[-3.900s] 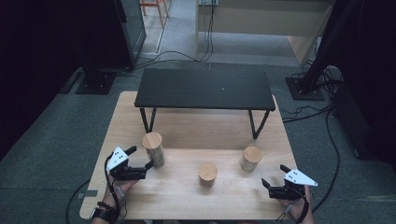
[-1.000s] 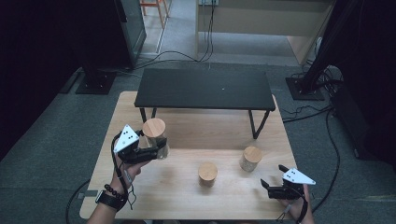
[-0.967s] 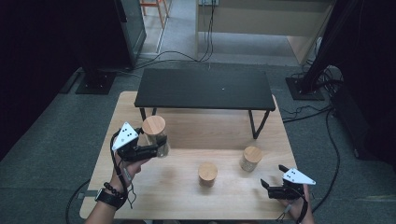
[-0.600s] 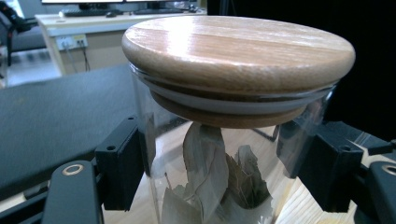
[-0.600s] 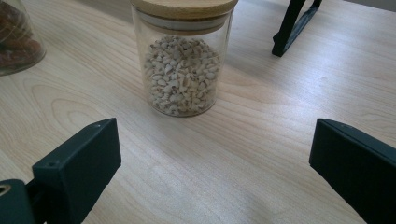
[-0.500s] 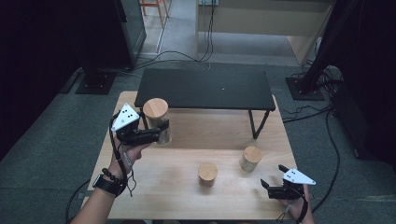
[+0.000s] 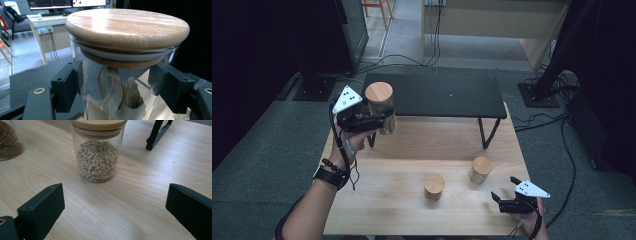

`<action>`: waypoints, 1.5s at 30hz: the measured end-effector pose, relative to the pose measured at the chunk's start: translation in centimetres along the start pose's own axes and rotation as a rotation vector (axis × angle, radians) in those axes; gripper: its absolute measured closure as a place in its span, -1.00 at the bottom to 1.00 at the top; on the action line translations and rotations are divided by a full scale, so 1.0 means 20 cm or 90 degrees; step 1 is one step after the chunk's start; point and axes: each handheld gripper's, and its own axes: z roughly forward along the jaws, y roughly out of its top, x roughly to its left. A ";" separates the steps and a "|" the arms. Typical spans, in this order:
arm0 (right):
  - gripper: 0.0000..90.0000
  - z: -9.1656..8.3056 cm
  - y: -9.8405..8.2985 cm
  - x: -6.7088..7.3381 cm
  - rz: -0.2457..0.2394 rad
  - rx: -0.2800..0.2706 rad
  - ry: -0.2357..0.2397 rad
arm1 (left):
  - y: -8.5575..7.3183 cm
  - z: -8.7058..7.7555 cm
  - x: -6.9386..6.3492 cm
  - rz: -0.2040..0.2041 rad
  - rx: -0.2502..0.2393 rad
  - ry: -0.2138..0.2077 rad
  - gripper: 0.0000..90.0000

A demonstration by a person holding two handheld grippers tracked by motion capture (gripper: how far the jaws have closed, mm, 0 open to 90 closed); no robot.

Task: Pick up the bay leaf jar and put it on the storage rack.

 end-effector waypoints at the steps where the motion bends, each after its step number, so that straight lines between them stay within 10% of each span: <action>1: -0.96 0.00 0.00 0.00 -0.001 0.000 0.001 | 0.01 0.01 0.01 0.001 0.000 0.003 -0.44; 45: -0.96 0.00 0.01 0.00 -0.003 0.003 0.003 | -0.01 0.44 0.12 -0.030 -0.020 0.123 -0.44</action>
